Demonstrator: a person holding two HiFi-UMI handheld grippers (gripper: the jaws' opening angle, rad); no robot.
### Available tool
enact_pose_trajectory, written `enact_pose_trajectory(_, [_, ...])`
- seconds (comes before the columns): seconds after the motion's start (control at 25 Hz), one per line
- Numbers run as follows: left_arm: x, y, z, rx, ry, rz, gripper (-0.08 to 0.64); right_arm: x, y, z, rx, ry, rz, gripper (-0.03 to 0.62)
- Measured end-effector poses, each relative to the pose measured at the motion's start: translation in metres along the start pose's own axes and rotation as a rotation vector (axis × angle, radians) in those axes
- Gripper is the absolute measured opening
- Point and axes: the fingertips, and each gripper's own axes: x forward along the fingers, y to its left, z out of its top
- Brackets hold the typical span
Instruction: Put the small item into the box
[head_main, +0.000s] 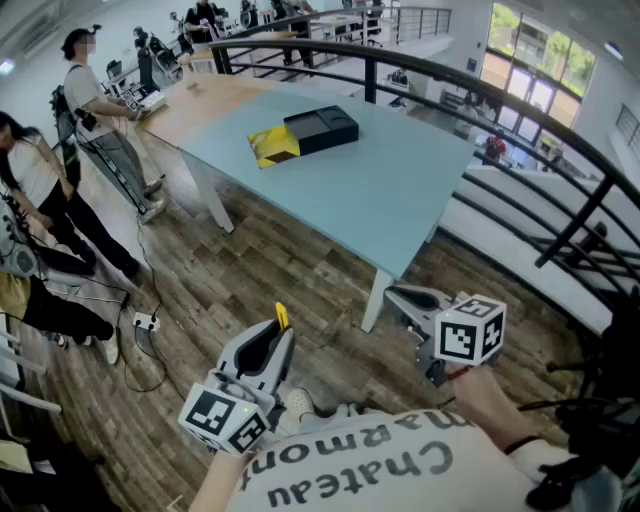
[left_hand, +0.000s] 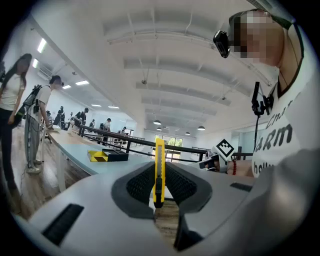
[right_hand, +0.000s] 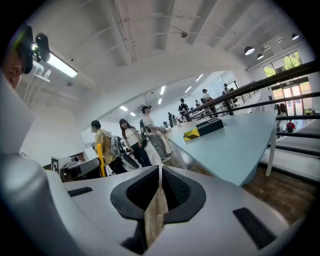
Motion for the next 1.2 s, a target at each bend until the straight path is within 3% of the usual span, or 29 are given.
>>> enact_pose_trajectory(0.52, [0.005, 0.005, 0.002, -0.008, -0.009, 0.020, 0.061, 0.003, -0.005, 0.002, -0.008, 0.009, 0.011, 0.046])
enact_pose_trajectory(0.8, [0.014, 0.017, -0.007, -0.027, 0.000, 0.030, 0.061, 0.018, -0.019, -0.010, 0.037, 0.041, 0.020, 0.048])
enact_pose_trajectory(0.96, [0.031, 0.045, -0.008, -0.026, 0.017, 0.023, 0.061, 0.046, -0.030, -0.009, 0.056, 0.073, 0.009, 0.048])
enact_pose_trajectory(1.2, [0.081, 0.125, 0.005, -0.030, 0.028, -0.017, 0.061, 0.114, -0.055, 0.024, 0.067, 0.095, -0.040, 0.048])
